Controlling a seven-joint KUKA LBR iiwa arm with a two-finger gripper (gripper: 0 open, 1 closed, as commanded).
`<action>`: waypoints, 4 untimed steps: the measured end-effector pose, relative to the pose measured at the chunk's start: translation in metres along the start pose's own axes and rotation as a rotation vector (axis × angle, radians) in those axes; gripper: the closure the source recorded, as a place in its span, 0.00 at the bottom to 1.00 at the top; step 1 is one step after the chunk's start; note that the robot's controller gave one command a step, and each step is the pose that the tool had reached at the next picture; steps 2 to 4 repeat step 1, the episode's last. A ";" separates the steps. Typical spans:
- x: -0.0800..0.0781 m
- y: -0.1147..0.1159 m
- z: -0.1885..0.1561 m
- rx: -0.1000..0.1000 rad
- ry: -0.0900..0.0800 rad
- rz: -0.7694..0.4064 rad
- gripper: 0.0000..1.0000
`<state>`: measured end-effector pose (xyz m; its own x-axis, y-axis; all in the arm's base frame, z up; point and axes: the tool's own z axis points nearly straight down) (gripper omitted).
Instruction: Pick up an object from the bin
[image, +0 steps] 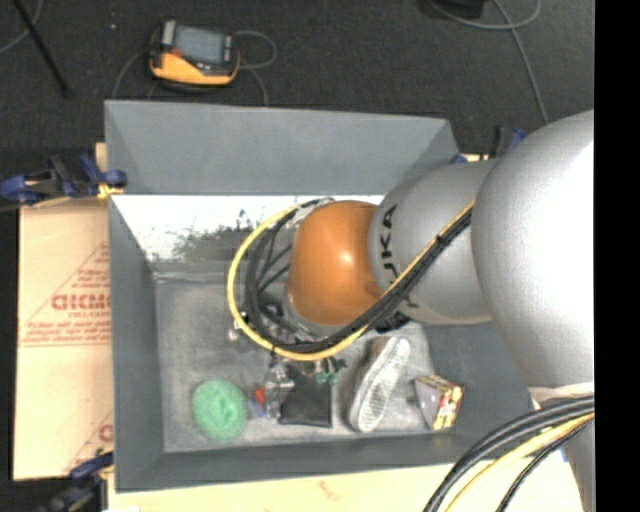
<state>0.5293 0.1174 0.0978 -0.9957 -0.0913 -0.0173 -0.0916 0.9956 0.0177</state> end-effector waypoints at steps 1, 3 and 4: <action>0.000 0.000 0.000 0.000 0.000 0.000 1.00; 0.000 0.000 0.000 0.000 0.000 0.000 1.00; 0.000 0.000 0.000 0.000 0.000 0.000 1.00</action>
Offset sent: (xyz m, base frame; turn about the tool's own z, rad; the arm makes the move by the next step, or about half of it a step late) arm 0.0000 0.0000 0.0000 0.0000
